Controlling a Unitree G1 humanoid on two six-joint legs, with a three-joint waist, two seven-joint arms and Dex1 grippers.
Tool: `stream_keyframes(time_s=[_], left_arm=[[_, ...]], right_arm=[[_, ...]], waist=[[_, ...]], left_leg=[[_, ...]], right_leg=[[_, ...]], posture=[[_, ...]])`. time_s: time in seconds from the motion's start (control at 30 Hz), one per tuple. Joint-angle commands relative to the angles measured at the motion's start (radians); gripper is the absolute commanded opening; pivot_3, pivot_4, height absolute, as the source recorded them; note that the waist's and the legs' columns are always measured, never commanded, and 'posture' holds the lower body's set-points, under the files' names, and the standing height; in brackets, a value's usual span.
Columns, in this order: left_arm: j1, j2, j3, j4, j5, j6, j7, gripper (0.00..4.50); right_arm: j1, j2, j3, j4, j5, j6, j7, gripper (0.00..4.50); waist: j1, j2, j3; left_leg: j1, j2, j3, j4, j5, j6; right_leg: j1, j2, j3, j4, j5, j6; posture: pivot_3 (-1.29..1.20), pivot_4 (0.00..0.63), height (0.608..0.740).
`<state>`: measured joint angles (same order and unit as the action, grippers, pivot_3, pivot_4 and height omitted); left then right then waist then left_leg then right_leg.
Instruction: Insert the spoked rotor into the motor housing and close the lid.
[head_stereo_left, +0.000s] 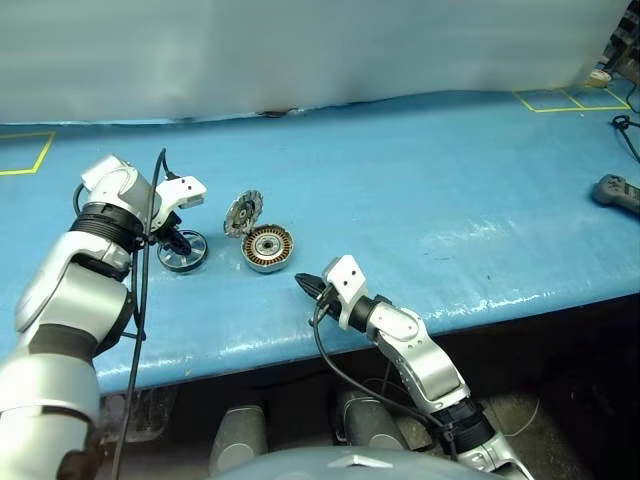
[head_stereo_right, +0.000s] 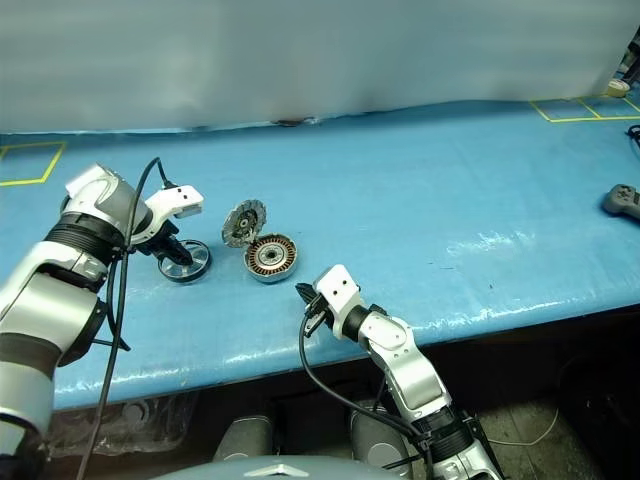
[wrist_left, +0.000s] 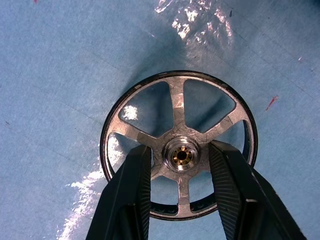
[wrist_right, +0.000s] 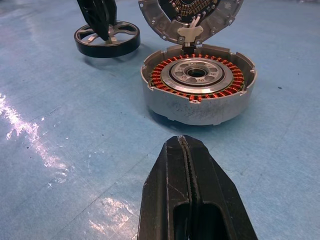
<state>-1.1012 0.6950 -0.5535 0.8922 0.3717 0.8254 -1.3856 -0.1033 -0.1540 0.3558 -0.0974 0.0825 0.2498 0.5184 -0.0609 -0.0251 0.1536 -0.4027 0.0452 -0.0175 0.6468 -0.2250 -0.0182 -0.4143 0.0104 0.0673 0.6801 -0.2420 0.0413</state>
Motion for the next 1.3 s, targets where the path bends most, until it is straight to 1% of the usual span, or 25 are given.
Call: stream_keyframes(time_s=[0.03,0.17,0.4,0.63,0.8,1.03,1.2,1.3], left_arm=[[-0.018,0.037,0.036,-0.044,-0.016,0.006,-0.017,1.44],[-0.024,0.065,0.055,-0.063,-0.032,0.005,-0.031,1.44],[-0.023,0.162,0.089,-0.145,-0.06,-0.017,-0.071,1.44],[0.005,0.268,0.145,-0.289,-0.105,-0.049,-0.099,1.44],[0.049,0.32,0.222,-0.43,-0.171,-0.058,-0.108,1.44],[0.102,0.343,0.333,-0.59,-0.282,-0.07,-0.08,1.44],[0.181,0.332,0.449,-0.794,-0.402,-0.022,-0.031,1.44],[0.231,0.306,0.526,-0.909,-0.474,0.019,0.034,1.44]], right_arm=[[-0.018,0.004,-0.01,-0.021,0.005,-0.007,0.001,0.0],[-0.023,0.005,-0.01,-0.02,0.008,-0.004,0.003,0.0],[-0.025,0.003,-0.01,-0.022,0.011,0.0,0.007,0.0],[-0.032,0.01,-0.007,-0.02,0.011,-0.002,0.009,0.0],[-0.028,0.015,-0.003,-0.019,0.01,-0.007,0.007,0.0],[-0.02,0.014,0.003,-0.029,0.011,-0.006,0.012,0.0],[-0.027,0.006,-0.012,-0.028,0.023,-0.016,0.025,0.0],[-0.035,0.001,-0.019,-0.017,0.027,-0.038,0.04,0.0]], waist=[[-0.001,0.0,0.0],[0.0,0.0,0.0],[-0.001,0.0,0.0],[0.0,0.0,0.0],[0.0,0.0,0.0],[0.001,0.0,0.0],[0.001,0.0,0.0],[0.001,0.0,0.001]], left_leg=[[0.0,0.0,0.0,0.0,0.0,0.0],[0.0,0.0,0.0,0.0,0.0,0.0],[-0.001,0.0,0.0,-0.001,0.0,0.0],[-0.001,0.0,0.0,0.0,0.0,0.0],[-0.001,0.0,0.0,0.0,0.0,0.0],[-0.001,0.0,0.0,0.0,0.0,0.0],[-0.001,0.001,0.0,0.0,0.0,0.0],[-0.001,0.001,0.0,0.0,0.0,0.0]], right_leg=[[0.0,0.0,0.0,0.0,0.0,0.0],[0.0,0.0,0.0,0.0,0.0,0.0],[-0.001,0.0,0.0,0.0,0.0,0.0],[-0.001,0.0,0.0,0.0,0.0,0.0],[-0.001,0.0,0.0,0.0,0.0,-0.001],[-0.001,0.0,0.0,0.0,0.0,-0.001],[-0.001,0.0,0.0,0.0,0.0,-0.001],[-0.001,0.0,0.0,0.0,0.0,0.0]], posture=[[0.0,0.15,0.74],[0.0,0.15,0.74],[0.0,0.15,0.74],[0.0,0.15,0.74],[0.0,0.15,0.74],[0.0,0.15,0.74],[0.0,0.15,0.74],[0.0,0.15,0.74]])
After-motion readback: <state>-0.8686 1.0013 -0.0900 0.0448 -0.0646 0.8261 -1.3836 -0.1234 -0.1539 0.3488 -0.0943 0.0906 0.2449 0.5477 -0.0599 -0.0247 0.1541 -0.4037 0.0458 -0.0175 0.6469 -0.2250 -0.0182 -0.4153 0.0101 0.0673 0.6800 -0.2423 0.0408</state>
